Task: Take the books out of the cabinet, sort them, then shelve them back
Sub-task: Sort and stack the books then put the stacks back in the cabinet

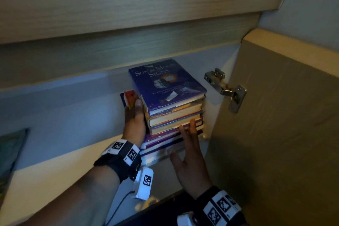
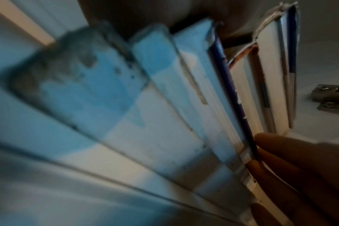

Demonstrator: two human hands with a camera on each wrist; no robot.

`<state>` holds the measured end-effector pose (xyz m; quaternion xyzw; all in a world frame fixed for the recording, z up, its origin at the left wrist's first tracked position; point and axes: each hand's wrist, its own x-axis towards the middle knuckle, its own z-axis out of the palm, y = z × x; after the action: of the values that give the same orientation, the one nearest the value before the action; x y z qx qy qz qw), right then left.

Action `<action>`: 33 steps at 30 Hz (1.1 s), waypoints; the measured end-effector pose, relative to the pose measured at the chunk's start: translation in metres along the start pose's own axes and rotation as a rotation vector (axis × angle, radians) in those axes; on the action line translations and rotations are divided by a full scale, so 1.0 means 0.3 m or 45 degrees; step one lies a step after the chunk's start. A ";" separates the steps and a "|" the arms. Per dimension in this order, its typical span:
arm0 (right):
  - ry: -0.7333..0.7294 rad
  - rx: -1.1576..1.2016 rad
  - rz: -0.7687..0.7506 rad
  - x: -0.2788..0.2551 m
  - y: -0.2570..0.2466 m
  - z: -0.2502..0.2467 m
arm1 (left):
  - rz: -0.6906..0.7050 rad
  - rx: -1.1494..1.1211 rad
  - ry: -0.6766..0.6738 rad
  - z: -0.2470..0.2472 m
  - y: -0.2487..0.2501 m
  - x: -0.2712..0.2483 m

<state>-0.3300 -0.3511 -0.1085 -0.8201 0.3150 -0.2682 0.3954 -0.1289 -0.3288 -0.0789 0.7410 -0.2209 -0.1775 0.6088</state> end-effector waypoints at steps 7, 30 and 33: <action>0.039 -0.071 -0.045 0.005 0.014 0.026 | 0.095 0.071 -0.142 -0.014 0.001 0.004; -0.269 -0.407 0.338 0.003 -0.267 -0.007 | 0.100 0.442 -0.866 -0.306 0.058 -0.159; -0.446 -0.255 0.287 -0.040 -0.427 -0.063 | -0.036 0.434 -0.946 -0.424 0.195 -0.267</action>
<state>-0.3117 -0.2887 0.0041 -0.8489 0.3562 -0.0432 0.3882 -0.1351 -0.1900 0.0029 0.7198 -0.4418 -0.4023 0.3535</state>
